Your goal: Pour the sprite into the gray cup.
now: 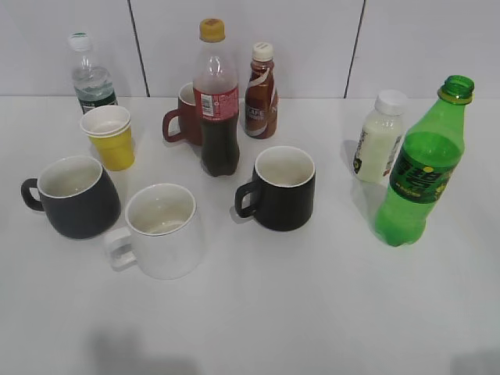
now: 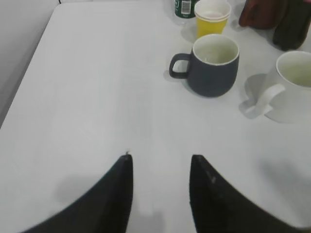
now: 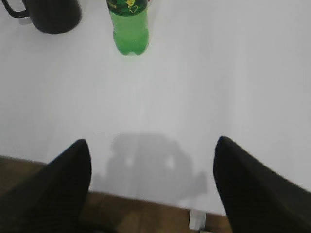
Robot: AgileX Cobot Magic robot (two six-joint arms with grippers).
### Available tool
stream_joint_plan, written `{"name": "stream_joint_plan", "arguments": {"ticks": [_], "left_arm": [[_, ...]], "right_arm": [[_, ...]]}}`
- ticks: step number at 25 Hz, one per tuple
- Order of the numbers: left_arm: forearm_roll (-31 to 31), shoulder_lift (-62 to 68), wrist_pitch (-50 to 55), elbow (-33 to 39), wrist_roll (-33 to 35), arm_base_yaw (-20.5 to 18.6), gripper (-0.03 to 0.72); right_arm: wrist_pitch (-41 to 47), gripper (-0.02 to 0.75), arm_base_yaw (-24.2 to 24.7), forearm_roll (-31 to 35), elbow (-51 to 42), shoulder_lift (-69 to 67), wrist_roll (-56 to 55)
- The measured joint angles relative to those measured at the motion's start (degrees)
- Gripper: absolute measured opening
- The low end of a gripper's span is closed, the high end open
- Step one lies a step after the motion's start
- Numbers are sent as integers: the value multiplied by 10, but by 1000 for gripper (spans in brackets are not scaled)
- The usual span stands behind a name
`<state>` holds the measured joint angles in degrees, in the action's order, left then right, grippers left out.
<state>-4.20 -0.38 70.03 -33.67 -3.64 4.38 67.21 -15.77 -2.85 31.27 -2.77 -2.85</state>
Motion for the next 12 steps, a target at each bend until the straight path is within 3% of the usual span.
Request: {"name": "stream_joint_plan", "arguments": {"ticks": [4,12], "left_arm": [[4,0,-72,21,0,0,309],[5,0,-93,29,0,0,309]], "right_arm": [[-63,575,0,-1,-20,1,-6],[-76,513,0,-1,-23,1,-9]]}}
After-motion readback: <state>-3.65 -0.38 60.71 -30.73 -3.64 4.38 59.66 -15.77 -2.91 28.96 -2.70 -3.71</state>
